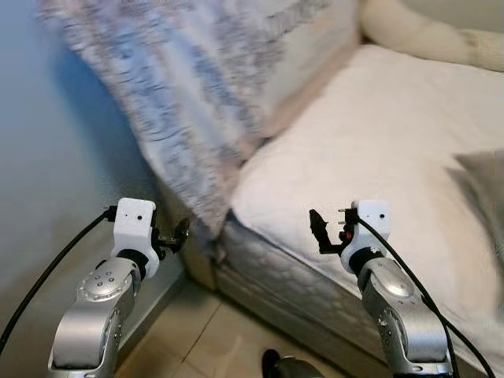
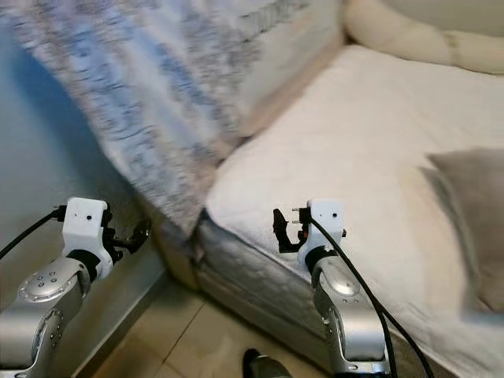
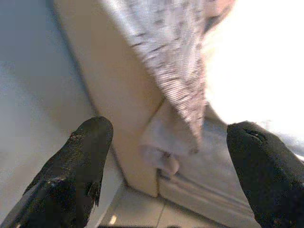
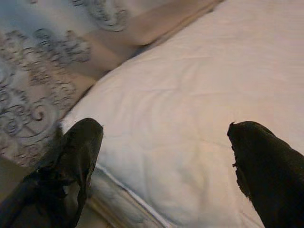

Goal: Clean up the room

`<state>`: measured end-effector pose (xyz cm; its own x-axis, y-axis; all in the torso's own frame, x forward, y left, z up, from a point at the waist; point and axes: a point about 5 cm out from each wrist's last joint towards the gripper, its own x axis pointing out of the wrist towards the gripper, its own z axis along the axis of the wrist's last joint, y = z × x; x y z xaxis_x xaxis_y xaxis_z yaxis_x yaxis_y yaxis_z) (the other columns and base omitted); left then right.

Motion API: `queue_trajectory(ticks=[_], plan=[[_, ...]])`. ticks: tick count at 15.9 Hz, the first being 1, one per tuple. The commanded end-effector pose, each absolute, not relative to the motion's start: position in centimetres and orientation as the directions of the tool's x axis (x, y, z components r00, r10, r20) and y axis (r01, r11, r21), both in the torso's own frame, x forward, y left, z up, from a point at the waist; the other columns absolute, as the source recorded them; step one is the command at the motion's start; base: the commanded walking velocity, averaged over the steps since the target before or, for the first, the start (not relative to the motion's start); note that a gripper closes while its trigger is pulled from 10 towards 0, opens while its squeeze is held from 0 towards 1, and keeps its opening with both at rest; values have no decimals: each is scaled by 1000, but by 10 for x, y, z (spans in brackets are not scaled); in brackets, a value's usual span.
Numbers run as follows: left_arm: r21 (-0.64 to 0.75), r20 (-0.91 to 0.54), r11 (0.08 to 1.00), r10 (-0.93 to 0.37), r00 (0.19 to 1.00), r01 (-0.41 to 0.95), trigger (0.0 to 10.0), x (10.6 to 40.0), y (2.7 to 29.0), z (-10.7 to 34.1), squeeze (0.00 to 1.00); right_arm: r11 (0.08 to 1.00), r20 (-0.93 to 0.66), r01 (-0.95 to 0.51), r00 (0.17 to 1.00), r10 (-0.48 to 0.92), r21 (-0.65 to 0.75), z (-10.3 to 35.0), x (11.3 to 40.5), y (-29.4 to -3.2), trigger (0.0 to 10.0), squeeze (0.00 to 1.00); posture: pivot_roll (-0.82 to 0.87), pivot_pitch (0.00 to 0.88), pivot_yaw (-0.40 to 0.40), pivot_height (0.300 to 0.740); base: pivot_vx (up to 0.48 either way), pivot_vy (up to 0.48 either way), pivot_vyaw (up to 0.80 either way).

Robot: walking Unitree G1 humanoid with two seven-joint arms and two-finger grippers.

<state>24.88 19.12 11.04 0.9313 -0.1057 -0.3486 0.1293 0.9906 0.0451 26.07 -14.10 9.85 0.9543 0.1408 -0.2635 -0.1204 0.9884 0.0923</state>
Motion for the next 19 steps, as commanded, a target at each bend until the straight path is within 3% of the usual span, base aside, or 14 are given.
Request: queue_trajectory(ticks=[1, 13, 19], plan=[[52, -352, 992, -91, 932, 117, 10000, 249, 194, 111, 0, 988, -251, -115, 958, 138, 105, 104, 263, -141, 10000, 0, -77, 0, 18, 740, 0, 0, -800], [84, -353, 983, -123, 927, 162, 10000, 251, 187, 112, 0, 989, -253, -111, 958, 132, 97, 104, 264, -142, 10000, 0, -71, 0, 19, 740, 0, 0, -748], [140, -321, 984, -59, 945, 109, 10000, 255, 192, 112, 0, 993, -255, -99, 960, 113, 64, 104, 265, -144, 10000, 0, -74, 0, 19, 740, 0, 0, -800]])
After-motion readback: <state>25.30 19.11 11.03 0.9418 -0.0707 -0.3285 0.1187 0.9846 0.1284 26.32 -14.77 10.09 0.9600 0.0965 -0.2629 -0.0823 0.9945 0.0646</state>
